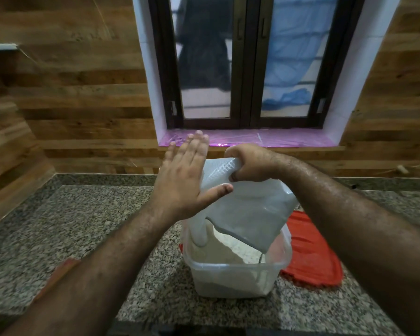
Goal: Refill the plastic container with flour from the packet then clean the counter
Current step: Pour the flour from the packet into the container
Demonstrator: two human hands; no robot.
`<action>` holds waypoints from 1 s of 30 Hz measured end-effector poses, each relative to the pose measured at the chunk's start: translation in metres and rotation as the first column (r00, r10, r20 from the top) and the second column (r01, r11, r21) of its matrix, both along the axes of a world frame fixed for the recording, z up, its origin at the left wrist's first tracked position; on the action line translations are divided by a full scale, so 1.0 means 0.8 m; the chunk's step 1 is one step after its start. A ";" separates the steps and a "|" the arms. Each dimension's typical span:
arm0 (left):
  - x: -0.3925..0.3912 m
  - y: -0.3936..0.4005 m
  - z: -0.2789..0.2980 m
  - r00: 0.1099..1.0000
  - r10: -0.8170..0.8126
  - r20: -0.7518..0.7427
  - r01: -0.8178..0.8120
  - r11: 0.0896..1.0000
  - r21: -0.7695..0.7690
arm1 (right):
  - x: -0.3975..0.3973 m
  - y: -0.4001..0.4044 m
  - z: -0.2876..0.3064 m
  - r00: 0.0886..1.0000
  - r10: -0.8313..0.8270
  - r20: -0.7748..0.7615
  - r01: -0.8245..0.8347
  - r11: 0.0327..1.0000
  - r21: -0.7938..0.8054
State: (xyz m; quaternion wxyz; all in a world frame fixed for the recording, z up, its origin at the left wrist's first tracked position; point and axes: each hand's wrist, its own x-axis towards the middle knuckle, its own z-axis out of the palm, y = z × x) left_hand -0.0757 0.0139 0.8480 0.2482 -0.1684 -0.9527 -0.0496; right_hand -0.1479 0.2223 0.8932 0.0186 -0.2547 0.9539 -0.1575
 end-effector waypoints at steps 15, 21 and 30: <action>-0.050 0.035 0.056 0.975 0.083 0.208 -0.070 0.995 -0.069 | 0.014 0.015 0.001 0.950 -0.033 -0.311 0.039 0.999 0.014; -0.051 0.030 0.055 0.982 0.110 0.153 -0.096 0.991 -0.097 | 0.060 0.040 -0.066 0.821 0.031 -0.570 0.033 0.994 0.102; -0.049 0.024 0.042 0.979 0.083 0.187 -0.085 0.996 0.001 | 0.058 0.051 -0.078 0.710 -0.101 -0.696 0.122 0.992 -0.020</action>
